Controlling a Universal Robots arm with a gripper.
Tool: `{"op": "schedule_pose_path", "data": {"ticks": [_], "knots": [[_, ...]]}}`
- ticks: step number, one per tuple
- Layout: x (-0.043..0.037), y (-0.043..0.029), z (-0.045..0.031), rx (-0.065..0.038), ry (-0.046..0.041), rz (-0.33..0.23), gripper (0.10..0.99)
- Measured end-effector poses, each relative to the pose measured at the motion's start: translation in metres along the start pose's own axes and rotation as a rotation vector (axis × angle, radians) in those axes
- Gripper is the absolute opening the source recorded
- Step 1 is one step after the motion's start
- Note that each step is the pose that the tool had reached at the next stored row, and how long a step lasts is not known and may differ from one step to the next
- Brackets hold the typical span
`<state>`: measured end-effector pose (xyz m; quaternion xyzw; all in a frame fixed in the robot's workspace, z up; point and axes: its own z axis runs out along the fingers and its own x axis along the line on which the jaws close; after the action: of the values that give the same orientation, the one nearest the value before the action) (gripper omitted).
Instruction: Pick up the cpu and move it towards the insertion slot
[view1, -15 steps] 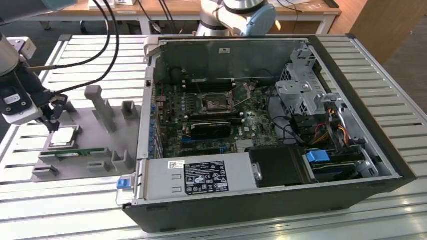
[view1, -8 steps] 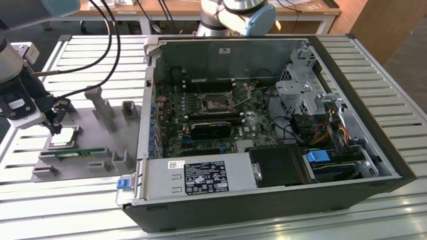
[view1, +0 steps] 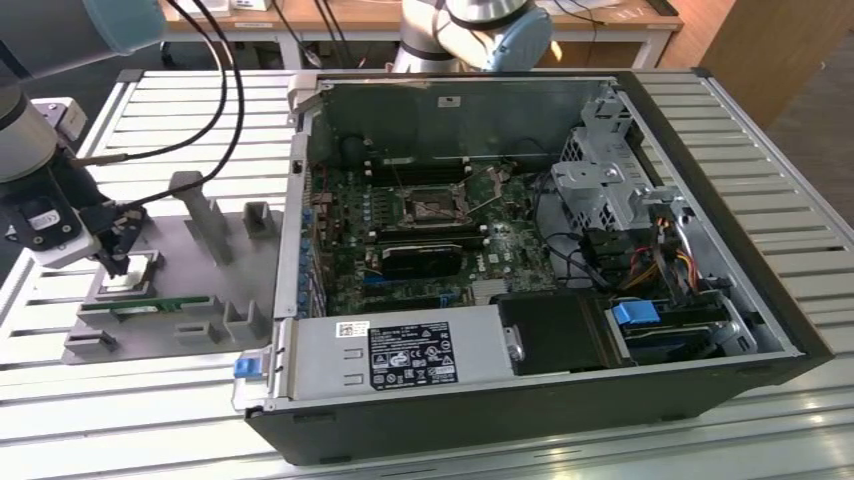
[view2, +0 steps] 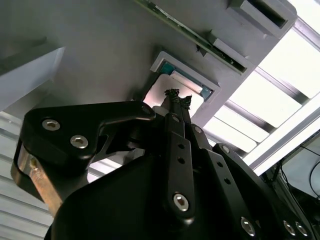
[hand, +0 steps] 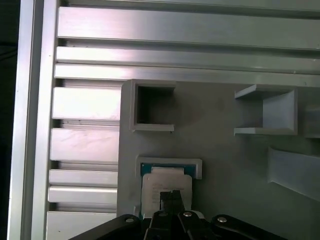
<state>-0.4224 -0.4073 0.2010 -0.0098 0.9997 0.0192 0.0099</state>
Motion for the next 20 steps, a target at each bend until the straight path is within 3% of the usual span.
{"op": "schedule_pose_path", "data": {"ticks": [2,11,13,14,16,17,20], "knots": [[0.0001,-0.0001,0.0032,0.0,0.0,0.0,0.102],[0.0006,-0.0001,0.0037,0.0,0.0,0.0,0.114],[0.0006,-0.0001,0.0037,0.0,0.0,0.0,0.231],[0.0007,-0.0001,0.0037,0.0,0.0,0.0,0.231],[0.0008,-0.0001,0.0037,0.0,0.0,0.0,0.349],[0.0008,-0.0001,0.0037,0.0,0.0,0.0,0.349],[0.001,-0.0001,0.0038,0.0,0.0,0.0,0.525]]}}
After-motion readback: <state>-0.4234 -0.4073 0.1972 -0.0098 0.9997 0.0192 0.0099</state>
